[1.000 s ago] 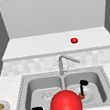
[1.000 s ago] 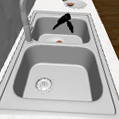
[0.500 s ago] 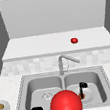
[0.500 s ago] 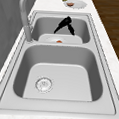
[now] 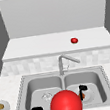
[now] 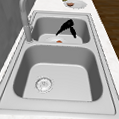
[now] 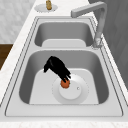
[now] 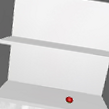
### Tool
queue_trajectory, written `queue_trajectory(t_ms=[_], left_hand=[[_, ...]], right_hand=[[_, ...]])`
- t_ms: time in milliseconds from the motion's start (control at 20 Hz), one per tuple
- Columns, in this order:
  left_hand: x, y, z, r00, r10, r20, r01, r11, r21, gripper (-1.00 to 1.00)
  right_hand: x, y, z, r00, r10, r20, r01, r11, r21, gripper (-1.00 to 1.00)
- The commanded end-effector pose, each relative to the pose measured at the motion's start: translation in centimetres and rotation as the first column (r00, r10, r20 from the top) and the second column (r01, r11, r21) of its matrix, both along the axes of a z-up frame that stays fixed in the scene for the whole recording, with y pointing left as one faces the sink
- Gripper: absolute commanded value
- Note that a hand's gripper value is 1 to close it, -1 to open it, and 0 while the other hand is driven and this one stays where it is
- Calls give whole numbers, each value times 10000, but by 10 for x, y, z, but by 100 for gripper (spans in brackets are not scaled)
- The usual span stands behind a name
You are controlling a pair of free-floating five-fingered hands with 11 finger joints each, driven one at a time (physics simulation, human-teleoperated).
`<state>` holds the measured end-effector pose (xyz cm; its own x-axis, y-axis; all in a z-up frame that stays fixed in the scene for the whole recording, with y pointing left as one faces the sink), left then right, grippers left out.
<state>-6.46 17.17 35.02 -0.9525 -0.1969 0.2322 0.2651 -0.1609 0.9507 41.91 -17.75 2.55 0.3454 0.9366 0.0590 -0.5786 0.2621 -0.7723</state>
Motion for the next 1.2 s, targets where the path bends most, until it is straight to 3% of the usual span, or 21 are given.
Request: queue_trajectory(t_ms=[0, 200, 900, 1150], left_hand=[[0, 0, 0, 10000, 0, 0, 0, 10000, 0, 0], [0, 0, 0, 10000, 0, 0, 0, 10000, 0, 0], [0, 0, 0, 10000, 0, 0, 0, 10000, 0, 0], [0, 0, 0, 10000, 0, 0, 0, 10000, 0, 0]], right_hand=[[-2, 0, -6, 9999, -114, 0, 114, 9999, 0, -100], [-2, 1, -21, 9996, -68, 278, 69, 10000, -52, -100], [23, 30, -53, 9997, -236, -5, 236, 9988, -418, -100], [28, 30, -67, 9991, -92, 408, 104, 9995, -288, -100]])
